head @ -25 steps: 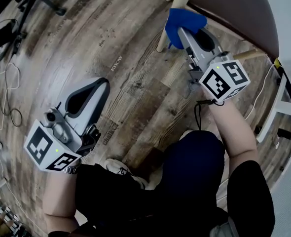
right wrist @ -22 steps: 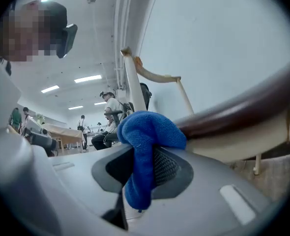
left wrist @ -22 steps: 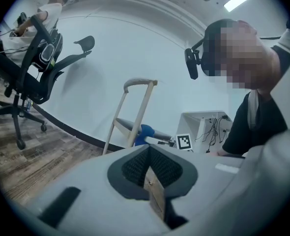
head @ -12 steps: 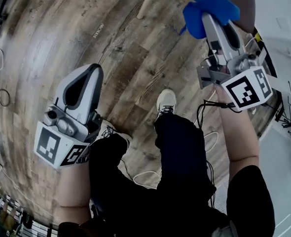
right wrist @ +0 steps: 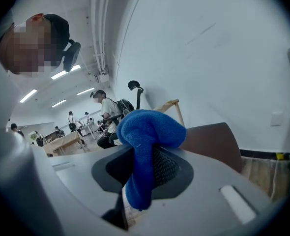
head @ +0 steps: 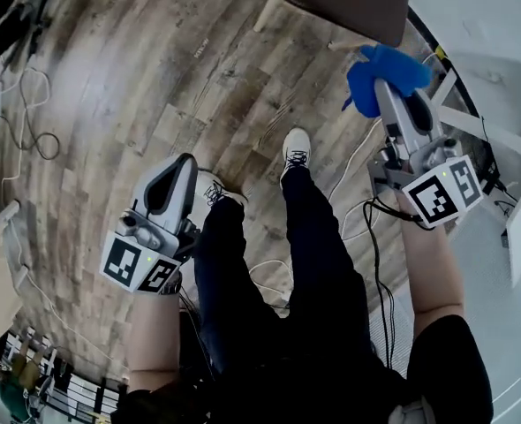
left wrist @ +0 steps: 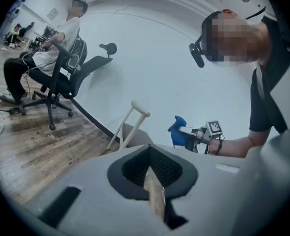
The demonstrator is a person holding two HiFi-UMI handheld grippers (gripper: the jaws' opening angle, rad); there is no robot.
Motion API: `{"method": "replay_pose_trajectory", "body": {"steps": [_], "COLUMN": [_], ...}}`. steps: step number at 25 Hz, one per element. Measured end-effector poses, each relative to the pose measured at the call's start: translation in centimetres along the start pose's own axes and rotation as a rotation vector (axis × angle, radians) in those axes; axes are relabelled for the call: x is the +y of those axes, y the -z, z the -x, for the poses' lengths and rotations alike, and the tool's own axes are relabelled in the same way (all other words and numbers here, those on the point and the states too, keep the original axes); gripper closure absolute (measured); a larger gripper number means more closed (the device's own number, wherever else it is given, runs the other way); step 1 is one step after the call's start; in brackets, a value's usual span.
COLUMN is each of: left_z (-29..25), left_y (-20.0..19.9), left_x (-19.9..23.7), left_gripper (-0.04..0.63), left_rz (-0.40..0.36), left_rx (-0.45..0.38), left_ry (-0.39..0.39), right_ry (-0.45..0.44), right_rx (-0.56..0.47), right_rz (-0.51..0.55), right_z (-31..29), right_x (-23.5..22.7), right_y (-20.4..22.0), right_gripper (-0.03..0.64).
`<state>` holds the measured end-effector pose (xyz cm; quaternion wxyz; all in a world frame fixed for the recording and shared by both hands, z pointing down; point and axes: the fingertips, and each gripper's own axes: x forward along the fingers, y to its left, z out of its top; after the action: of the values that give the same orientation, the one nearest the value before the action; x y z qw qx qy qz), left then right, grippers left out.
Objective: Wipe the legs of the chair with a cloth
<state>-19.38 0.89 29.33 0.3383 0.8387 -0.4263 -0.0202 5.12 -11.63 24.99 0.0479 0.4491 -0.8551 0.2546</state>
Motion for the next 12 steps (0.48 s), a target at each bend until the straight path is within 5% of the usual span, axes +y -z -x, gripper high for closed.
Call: {"method": "replay_pose_trajectory", "body": {"steps": [6,12], "left_z": [4.7,8.3], "left_y": [-8.7,-13.6], "left_x": [-8.5,-18.3], "left_gripper": [0.591,0.591], "left_rz": [-0.019,-0.136], "left_rx": [0.019,0.167], "left_ry": [0.078,0.266], "right_ry": [-0.003,0.006], "right_rx": [0.000,-0.070], "right_rz": [-0.044,-0.075], "right_z": [6.1,13.9], "right_x": [9.5,19.0], "right_y": [-6.1,-11.1], "right_gripper": [0.526,0.526]}}
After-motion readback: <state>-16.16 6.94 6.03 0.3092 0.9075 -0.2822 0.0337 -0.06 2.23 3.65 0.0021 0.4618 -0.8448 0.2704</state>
